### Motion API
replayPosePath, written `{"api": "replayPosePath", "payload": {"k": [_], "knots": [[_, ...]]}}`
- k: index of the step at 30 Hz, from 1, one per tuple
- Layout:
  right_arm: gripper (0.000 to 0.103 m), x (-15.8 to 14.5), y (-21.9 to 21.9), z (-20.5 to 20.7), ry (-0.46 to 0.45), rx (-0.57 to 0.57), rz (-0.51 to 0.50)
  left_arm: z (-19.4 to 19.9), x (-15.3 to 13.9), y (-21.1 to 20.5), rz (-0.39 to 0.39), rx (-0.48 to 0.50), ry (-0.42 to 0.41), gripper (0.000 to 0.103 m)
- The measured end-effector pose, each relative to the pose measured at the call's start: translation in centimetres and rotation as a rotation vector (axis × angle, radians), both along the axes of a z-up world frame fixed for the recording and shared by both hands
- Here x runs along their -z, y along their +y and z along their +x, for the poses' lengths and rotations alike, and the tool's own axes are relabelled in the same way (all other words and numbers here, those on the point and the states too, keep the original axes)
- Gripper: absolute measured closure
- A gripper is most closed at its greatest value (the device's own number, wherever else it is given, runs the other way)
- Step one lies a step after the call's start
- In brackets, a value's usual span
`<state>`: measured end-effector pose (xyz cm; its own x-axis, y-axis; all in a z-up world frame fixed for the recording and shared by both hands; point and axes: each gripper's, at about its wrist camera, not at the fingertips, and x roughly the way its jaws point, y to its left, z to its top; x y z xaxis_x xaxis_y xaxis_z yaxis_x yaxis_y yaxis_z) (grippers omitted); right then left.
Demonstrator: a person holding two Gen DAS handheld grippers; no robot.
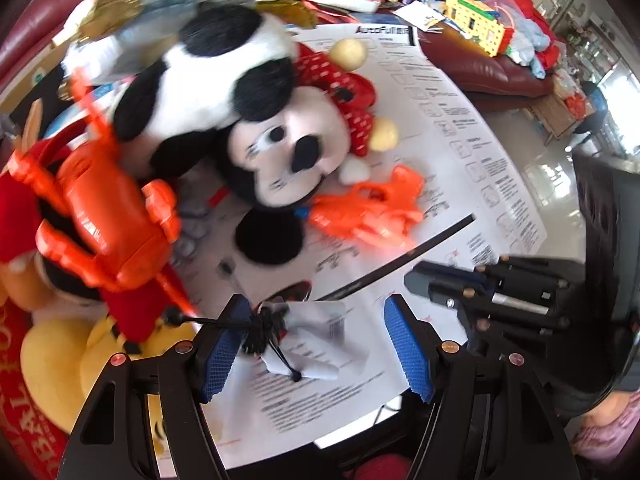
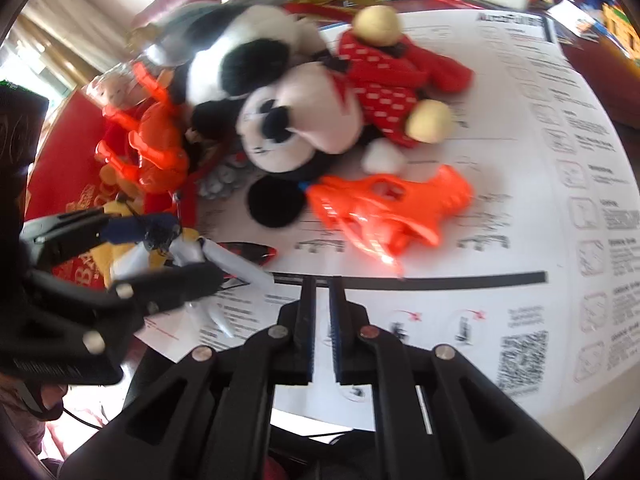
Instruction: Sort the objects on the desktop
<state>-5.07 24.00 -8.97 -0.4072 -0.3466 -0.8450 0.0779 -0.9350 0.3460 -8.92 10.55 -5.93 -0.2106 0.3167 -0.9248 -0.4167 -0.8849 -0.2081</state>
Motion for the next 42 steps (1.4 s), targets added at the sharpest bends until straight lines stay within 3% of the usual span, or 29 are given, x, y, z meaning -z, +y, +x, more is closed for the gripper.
{"api": "replayPosePath", "payload": {"k": [3, 8, 12, 23, 33, 37, 42], "knots": [[0.095, 0.0, 1.0, 0.6, -0.003, 0.025, 0.002, -0.4, -1.1, 1.3, 0.055, 0.030, 0.019, 0.032], [0.095, -0.6, 0.5, 1.1, 0.009, 0.015, 0.004, 0.3, -2.5, 1.3, 0.022, 0.066, 0.089, 0.032], [0.093, -1.1, -1.2, 1.0, 0.028, -0.035, -0.002, 1.3, -2.8, -1.8, 0.005, 0.028, 0.114, 0.032], [0.070, -0.9, -8.3, 0.6, 0.026, -0.222, 0.032, 3.5, 0.2, -11.0, 0.010, -0.146, 0.057, 0.032], [0.068, -2.6, -9.7, 0.1, 0.051, -0.217, 0.018, 4.1, 0.7, -11.7, -0.026, -0.134, 0.097, 0.032], [0.061, -3.4, -10.4, 0.0, 0.062, -0.237, 0.046, 4.0, 0.8, -11.7, -0.023, -0.134, 0.103, 0.032], [0.063, -1.9, -12.3, -0.6, 0.018, -0.277, 0.082, 4.1, 0.9, -12.3, -0.044, -0.159, 0.119, 0.034]]}}
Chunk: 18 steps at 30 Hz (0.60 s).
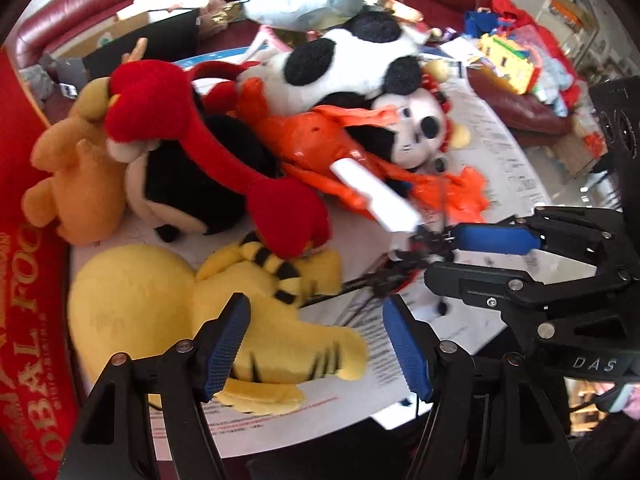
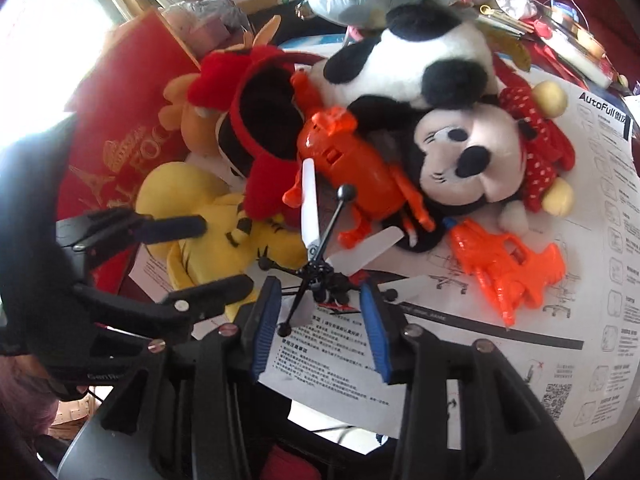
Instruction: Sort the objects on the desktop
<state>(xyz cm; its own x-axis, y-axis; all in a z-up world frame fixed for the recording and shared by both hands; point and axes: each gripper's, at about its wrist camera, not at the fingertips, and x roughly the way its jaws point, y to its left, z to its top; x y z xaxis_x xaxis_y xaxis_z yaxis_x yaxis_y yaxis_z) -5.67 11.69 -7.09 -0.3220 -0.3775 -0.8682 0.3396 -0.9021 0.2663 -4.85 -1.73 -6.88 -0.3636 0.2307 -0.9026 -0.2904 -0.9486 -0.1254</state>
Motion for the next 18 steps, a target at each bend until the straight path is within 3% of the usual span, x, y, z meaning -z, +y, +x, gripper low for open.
{"api": "replayPosePath", "payload": {"k": [2, 10, 18], "knots": [[0.062, 0.5, 0.1, -0.4, -0.021, 0.006, -0.006, 0.2, -0.2, -0.5, 0.028, -0.003, -0.008, 0.034], [0.063, 1.2, -0.4, -1.0, -0.018, -0.009, 0.015, 0.4, -0.3, -1.8, 0.019, -0.037, -0.010, 0.034], [0.068, 2.1, 4.2, -2.6, -0.043, 0.132, -0.003, 0.7, -0.4, -0.9, -0.016, -0.013, -0.018, 0.034]]}}
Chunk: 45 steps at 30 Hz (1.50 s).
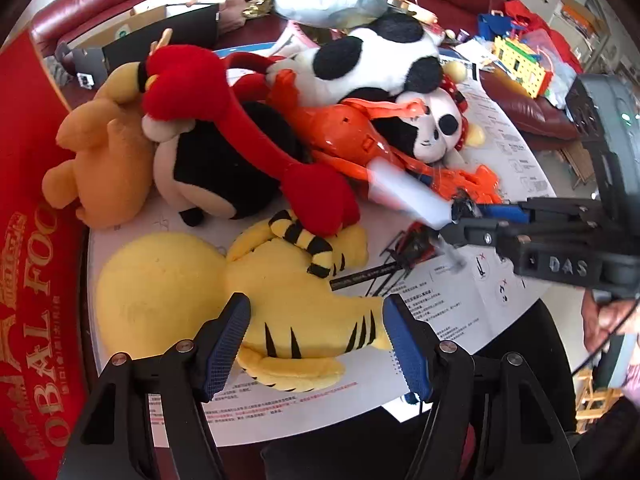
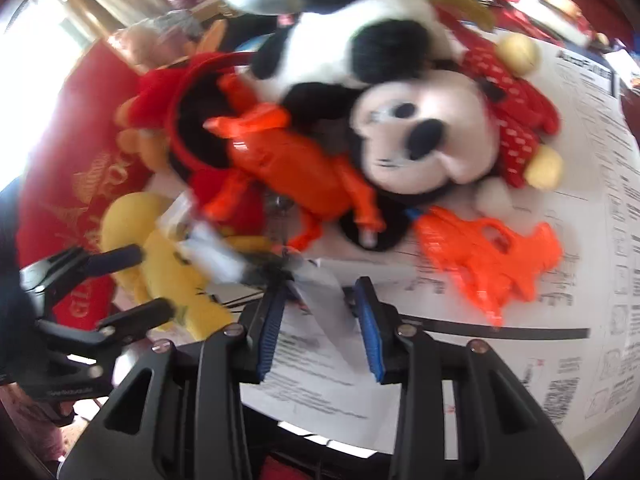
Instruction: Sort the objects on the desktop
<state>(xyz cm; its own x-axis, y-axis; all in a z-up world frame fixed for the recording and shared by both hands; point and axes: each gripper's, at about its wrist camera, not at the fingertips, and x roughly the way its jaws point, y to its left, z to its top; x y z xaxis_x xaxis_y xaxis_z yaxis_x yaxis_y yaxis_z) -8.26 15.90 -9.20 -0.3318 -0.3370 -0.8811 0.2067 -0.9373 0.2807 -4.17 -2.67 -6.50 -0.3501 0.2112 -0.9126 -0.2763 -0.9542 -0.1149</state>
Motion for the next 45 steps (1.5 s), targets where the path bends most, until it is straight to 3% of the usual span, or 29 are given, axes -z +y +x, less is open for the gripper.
{"api": "replayPosePath", "payload": {"k": [10, 17, 29, 34, 39, 45], "knots": [[0.068, 0.4, 1.7, -0.6, -0.012, 0.021, -0.004, 0.0, 0.3, 4.3, -0.062, 0.132, 0.014, 0.034], [0.067, -0.6, 1.0, -0.5, 0.024, -0.023, -0.020, -0.8, 1.7, 5.8, -0.040, 0.191, -0.027, 0.034], [0.067, -3.0, 1.7, 2.6, 0.089, -0.037, -0.020, -1.3, 1.8, 4.7, 0.015, 0.185, -0.030, 0.034], [0.079, -3.2, -0.9, 3.4, 0.103, -0.114, -0.033, -1.3, 1.6, 4.1, 0.045, 0.176, -0.025, 0.034], [0.079, -2.3, -2.3, 3.2, 0.083, -0.128, 0.009, -1.3, 1.6, 3.4, 0.060, 0.172, -0.025, 0.034], [0.077, -4.2, -1.6, 3.4, 0.143, -0.103, 0.008, -1.5, 1.8, 3.3, 0.061, 0.181, -0.024, 0.034]]}}
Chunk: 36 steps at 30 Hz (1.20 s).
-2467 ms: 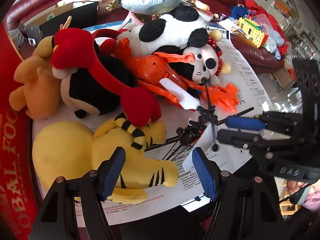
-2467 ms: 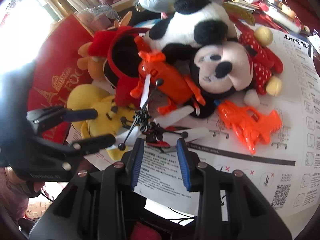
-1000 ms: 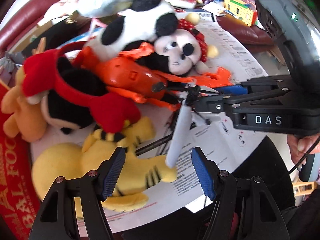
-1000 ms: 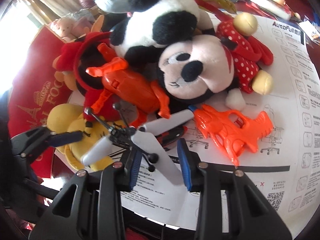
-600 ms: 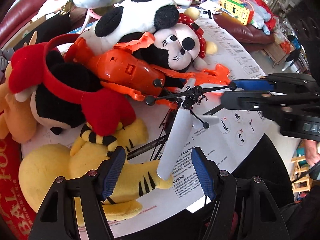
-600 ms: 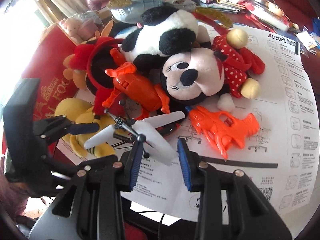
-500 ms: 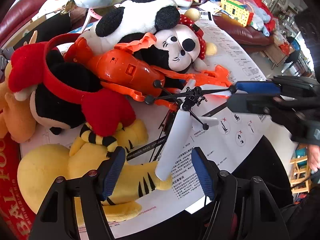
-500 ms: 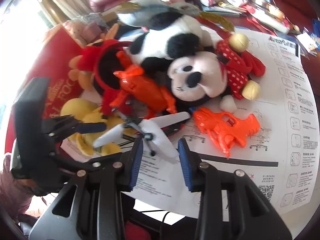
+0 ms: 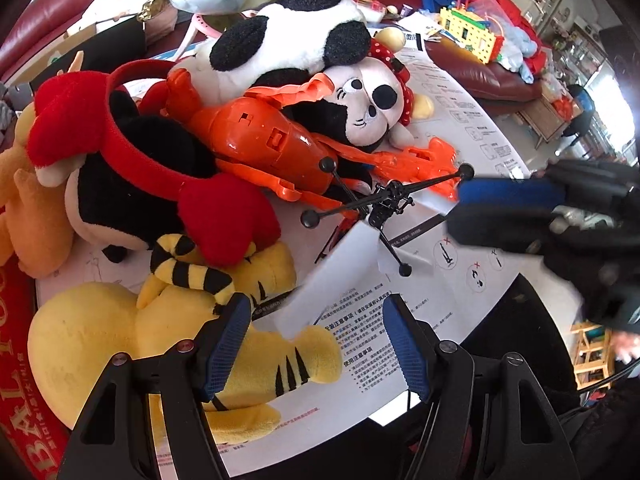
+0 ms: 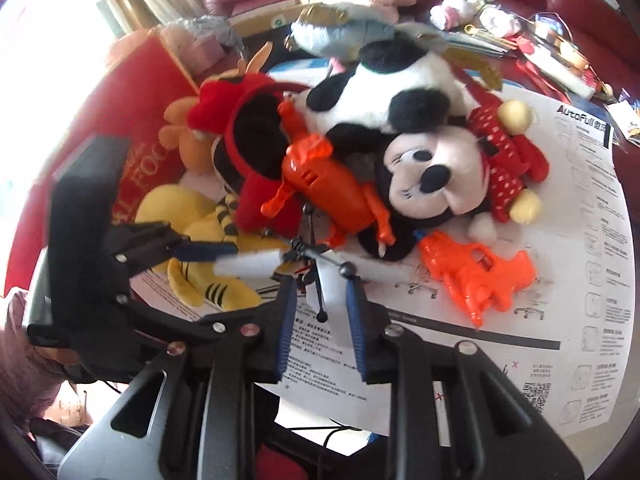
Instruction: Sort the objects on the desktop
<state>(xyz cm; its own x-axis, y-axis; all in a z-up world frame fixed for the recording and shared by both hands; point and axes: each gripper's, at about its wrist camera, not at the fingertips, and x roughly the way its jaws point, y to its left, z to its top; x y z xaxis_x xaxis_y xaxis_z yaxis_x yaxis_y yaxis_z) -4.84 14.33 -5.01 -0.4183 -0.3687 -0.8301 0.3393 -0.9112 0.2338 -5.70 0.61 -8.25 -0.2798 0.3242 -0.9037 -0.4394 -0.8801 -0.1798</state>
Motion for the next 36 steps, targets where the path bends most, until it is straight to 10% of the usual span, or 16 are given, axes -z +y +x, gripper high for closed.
{"api": "replayPosePath", "payload": {"k": [25, 36], "knots": [[0.078, 4.0, -4.5, -3.7, -0.039, -0.036, 0.106, 0.1, -0.1, -1.3, 0.026, 0.003, 0.003, 0.034], [0.094, 3.9, -0.9, -5.9, -0.135, 0.082, -0.045, -0.1, -0.7, -1.4, -0.015, 0.019, 0.007, 0.034]]}}
